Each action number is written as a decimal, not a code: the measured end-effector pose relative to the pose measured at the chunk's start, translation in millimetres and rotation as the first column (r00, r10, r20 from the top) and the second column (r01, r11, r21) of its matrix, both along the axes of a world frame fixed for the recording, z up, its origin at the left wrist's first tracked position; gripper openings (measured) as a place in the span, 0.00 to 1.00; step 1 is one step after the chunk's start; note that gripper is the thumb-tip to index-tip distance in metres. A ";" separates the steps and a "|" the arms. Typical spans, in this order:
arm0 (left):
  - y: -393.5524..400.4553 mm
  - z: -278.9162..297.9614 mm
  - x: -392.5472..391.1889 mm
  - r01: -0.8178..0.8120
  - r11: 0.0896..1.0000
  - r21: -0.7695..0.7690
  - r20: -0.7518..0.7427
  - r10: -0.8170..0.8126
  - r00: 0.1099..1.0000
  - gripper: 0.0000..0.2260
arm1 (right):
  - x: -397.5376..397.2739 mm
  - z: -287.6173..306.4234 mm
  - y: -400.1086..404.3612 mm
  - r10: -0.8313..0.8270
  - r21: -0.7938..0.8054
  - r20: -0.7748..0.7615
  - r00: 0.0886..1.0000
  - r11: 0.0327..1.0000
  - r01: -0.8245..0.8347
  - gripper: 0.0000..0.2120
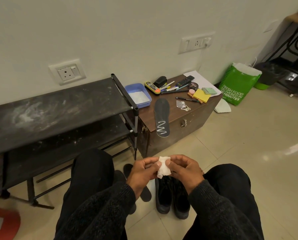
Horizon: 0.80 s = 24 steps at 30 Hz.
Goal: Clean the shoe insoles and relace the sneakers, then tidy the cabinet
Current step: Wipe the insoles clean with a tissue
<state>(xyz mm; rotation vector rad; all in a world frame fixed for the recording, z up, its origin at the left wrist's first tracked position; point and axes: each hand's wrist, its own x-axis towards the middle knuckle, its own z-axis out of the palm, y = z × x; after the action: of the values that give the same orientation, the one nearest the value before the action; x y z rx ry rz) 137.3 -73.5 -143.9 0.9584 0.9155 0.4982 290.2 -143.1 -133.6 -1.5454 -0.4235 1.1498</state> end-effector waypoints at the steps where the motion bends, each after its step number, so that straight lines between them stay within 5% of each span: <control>1: 0.4 -0.8 0.6 0.006 1.000 -0.013 0.001 -0.006 1.000 0.10 | 0.8 1.2 0.0 0.017 -0.013 -0.092 0.996 1.000 -0.019 0.10; 6: 0.8 -1.2 1.0 0.029 0.999 -0.015 -0.015 -0.029 0.999 0.10 | 1.6 3.7 1.7 0.078 -0.053 -0.283 0.956 0.994 -0.097 0.11; 11: -1.7 -2.2 -0.8 0.032 0.961 0.274 -0.352 0.069 0.933 0.14 | 4.3 -2.4 2.6 -0.038 -0.014 -0.019 0.999 0.999 0.038 0.06; 14: -3.0 2.8 -1.5 -0.040 0.998 0.050 -0.145 0.047 0.988 0.13 | 7.0 -4.8 3.3 0.004 0.079 0.254 0.967 0.997 -0.025 0.06; 16: -3.2 5.2 -2.2 -0.028 0.999 -0.025 -0.028 0.027 0.999 0.15 | 2.9 -4.6 2.6 0.067 0.097 0.239 0.969 0.991 -0.092 0.07; 24: -3.4 6.1 -3.4 -0.040 0.987 0.154 -0.063 0.050 0.997 0.13 | 0.3 2.8 -2.7 0.230 -0.017 0.089 0.969 0.973 -0.229 0.08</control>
<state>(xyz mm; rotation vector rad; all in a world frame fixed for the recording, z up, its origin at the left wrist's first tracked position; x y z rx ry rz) 134.0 -77.0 -137.7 1.1005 0.9712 0.5837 290.5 -145.8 -130.8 -1.5889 -0.6745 1.2614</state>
